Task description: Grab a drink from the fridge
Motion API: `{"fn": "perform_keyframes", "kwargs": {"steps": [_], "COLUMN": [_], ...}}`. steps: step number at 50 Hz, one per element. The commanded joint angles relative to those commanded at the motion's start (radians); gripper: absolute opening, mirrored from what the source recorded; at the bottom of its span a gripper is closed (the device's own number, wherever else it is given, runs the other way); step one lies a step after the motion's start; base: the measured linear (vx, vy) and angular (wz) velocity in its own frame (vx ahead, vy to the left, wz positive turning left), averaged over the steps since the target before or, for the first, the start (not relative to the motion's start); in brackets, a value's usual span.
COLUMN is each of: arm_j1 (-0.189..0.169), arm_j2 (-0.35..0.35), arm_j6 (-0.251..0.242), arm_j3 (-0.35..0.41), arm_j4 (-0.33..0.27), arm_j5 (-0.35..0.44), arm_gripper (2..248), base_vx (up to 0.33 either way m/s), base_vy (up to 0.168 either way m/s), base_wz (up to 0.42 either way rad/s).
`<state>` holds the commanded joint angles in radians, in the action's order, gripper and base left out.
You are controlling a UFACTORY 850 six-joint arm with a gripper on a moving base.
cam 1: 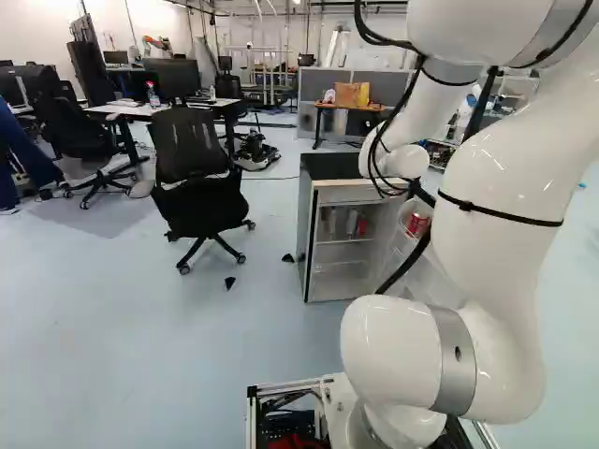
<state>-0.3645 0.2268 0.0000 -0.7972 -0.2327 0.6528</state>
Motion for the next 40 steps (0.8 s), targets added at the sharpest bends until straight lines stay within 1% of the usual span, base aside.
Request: {"fn": "perform_keyframes", "kwargs": {"steps": [29, 40], "arm_j1": [0.031, 0.045], "arm_j2": [0.036, 0.049], "arm_j6": [0.0, 0.0], "arm_j3": [-0.042, -0.057], "arm_j4": [0.08, 0.107], "arm_j5": [-0.039, -0.041], "arm_gripper": [94, 94], "base_vx": [0.0, 0.0], "base_vy": [0.0, 0.0], "base_wz": [0.0, 0.0]}}
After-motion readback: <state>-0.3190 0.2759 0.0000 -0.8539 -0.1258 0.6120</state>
